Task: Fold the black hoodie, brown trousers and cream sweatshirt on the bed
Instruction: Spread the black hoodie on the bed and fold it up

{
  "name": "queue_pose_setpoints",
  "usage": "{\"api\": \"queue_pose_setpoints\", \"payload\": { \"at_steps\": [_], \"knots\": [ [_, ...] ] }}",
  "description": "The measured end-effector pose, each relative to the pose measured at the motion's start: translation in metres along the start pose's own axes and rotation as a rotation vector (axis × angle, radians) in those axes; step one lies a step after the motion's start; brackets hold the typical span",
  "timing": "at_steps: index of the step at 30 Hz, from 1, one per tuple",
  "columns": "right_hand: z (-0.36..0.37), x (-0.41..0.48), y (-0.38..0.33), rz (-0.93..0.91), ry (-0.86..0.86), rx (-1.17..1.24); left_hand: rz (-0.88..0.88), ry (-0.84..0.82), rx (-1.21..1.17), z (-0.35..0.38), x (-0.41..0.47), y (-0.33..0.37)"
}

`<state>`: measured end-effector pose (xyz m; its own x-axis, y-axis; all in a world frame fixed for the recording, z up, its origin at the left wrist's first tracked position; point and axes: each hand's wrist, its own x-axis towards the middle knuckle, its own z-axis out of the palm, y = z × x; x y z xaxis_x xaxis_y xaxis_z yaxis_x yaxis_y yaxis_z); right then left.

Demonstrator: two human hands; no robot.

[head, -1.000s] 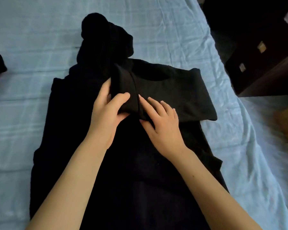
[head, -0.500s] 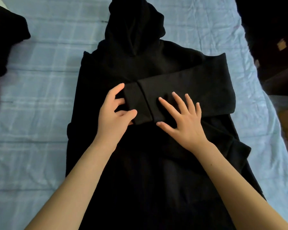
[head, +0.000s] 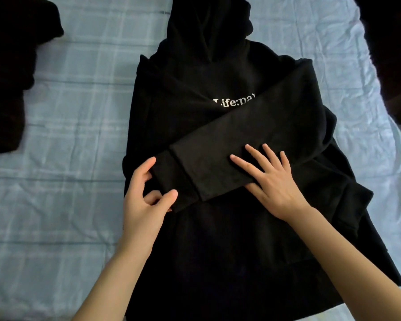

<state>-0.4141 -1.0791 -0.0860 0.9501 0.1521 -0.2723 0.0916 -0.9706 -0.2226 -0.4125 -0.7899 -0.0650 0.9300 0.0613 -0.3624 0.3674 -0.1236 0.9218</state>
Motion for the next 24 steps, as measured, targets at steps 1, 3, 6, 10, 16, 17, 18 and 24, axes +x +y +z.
{"api": "queue_pose_setpoints", "payload": {
  "at_steps": [1,3,6,10,16,17,18,24],
  "knots": [
    [-0.001,-0.005,-0.001,-0.027,-0.042,-0.02,-0.031,0.012,0.081,-0.002,-0.008,-0.002],
    [-0.001,-0.013,-0.001,-0.079,-0.12,-0.064,-0.07,0.027,0.397,-0.002,-0.022,-0.004],
    [-0.008,-0.011,0.004,-0.096,0.013,0.06,0.253,0.139,0.949,0.008,-0.017,0.005],
    [-0.018,0.023,0.03,0.03,0.279,-0.072,0.709,-0.056,1.061,0.064,0.02,0.02],
    [-0.009,0.049,0.089,0.243,0.16,-0.073,0.586,-0.251,1.367,0.098,0.064,-0.02],
    [-0.008,0.05,0.093,0.212,0.166,-0.022,0.576,-0.239,1.381,0.098,0.065,-0.022],
    [-0.011,0.048,0.096,0.173,0.196,0.056,0.57,-0.224,1.386,0.101,0.063,-0.019],
    [-0.03,0.012,0.159,0.389,0.589,0.498,0.639,-0.138,1.145,0.17,0.088,0.044]
  ]
}}
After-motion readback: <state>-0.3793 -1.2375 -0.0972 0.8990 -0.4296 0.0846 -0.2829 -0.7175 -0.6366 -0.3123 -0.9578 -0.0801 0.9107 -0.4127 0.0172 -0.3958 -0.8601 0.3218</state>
